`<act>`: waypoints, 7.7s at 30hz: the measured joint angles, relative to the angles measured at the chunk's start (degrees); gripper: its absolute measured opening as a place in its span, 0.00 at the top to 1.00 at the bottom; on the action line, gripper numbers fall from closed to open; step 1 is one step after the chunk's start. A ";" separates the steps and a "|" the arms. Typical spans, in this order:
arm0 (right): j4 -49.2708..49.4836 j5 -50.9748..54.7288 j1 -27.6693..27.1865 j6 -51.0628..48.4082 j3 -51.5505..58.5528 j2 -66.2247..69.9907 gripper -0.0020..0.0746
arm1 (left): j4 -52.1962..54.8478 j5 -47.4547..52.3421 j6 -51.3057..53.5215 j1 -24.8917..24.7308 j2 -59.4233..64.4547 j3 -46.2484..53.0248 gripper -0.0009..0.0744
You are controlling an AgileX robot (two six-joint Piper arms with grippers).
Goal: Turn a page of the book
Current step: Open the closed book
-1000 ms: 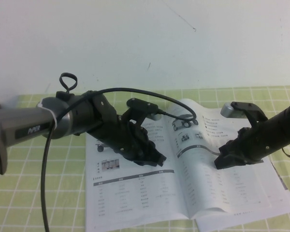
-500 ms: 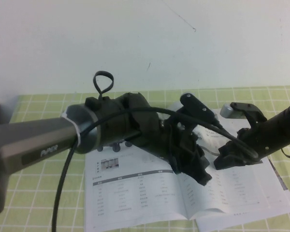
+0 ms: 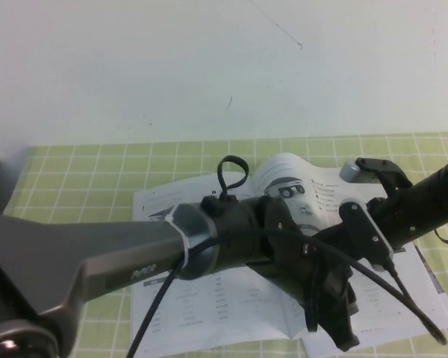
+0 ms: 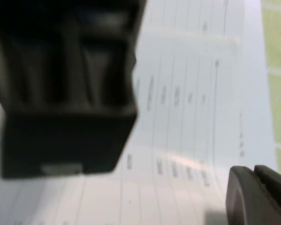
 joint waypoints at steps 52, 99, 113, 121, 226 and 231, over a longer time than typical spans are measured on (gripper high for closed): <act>-27.67 -0.37 0.09 15.51 0.95 -6.85 0.98 | 26.53 0.83 -27.88 -0.46 5.34 -1.29 0.99; -30.39 -4.35 0.09 19.47 0.95 -5.58 0.98 | 26.49 0.91 -27.88 -0.46 5.34 -1.29 0.99; -29.79 -4.17 0.09 19.47 0.48 -3.75 0.98 | 26.40 0.95 -27.88 -0.46 5.34 -1.29 0.99; -29.79 -4.07 0.09 19.47 0.39 -3.75 0.98 | 28.49 1.08 -30.03 -0.46 5.34 -1.55 0.99; -22.53 2.81 15.37 9.17 -13.88 3.60 0.98 | 53.94 2.57 -65.52 21.88 -19.61 0.89 0.99; -22.41 1.84 15.41 8.86 -11.72 -2.26 0.98 | 54.09 -3.07 -65.38 21.88 -25.62 5.88 0.99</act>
